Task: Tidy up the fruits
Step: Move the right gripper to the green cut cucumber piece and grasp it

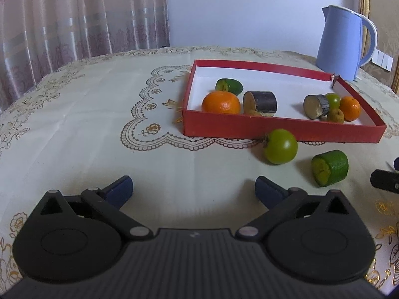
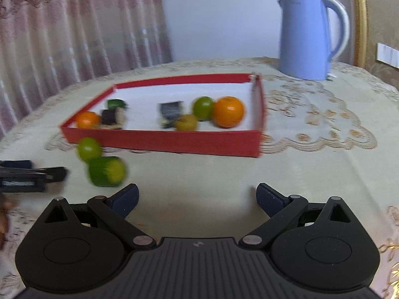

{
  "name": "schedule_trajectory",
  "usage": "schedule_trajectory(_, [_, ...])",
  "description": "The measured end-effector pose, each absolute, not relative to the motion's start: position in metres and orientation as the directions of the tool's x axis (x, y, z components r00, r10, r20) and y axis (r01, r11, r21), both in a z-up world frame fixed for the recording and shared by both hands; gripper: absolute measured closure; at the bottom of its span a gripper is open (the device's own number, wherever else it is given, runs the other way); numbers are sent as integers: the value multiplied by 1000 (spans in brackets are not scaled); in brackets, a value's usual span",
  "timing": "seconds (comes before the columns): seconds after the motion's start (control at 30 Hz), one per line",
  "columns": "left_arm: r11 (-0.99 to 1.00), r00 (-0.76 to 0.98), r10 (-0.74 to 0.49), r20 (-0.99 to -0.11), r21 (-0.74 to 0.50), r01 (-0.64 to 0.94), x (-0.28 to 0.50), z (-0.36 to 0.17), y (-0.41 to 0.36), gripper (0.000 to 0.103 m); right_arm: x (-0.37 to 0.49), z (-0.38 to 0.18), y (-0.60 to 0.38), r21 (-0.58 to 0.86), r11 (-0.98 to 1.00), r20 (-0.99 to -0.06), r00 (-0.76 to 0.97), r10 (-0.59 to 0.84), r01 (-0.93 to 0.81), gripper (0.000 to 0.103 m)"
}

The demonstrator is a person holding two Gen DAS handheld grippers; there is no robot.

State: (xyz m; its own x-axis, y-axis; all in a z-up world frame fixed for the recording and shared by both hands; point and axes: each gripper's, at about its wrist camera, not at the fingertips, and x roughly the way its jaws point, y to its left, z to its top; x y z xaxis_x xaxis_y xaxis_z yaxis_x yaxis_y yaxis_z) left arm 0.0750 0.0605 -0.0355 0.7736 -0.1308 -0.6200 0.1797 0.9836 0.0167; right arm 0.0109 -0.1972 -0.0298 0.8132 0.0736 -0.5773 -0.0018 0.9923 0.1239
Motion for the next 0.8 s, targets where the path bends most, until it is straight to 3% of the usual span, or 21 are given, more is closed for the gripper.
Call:
schedule_trajectory(0.17, [984, 773, -132, -621, 13, 178, 75, -35, 60, 0, 8, -14, -170, 94, 995, -531, 844, 75, -29, 3])
schedule_trajectory(0.4, [984, 772, -133, -622, 9, 177, 76, -36, 61, 0, 21, -11, -138, 86, 993, -552, 825, 120, -86, 25])
schedule_trajectory(0.73, [984, 772, -134, -622, 8, 177, 76, -36, 61, 0, 44, -25, -122, 99, 990, -601, 786, 143, -104, 45])
schedule_trajectory(0.8, [984, 772, -134, -622, 7, 177, 76, -36, 61, 0, 43, -27, -120, 91, 990, -594, 792, 143, -111, 53])
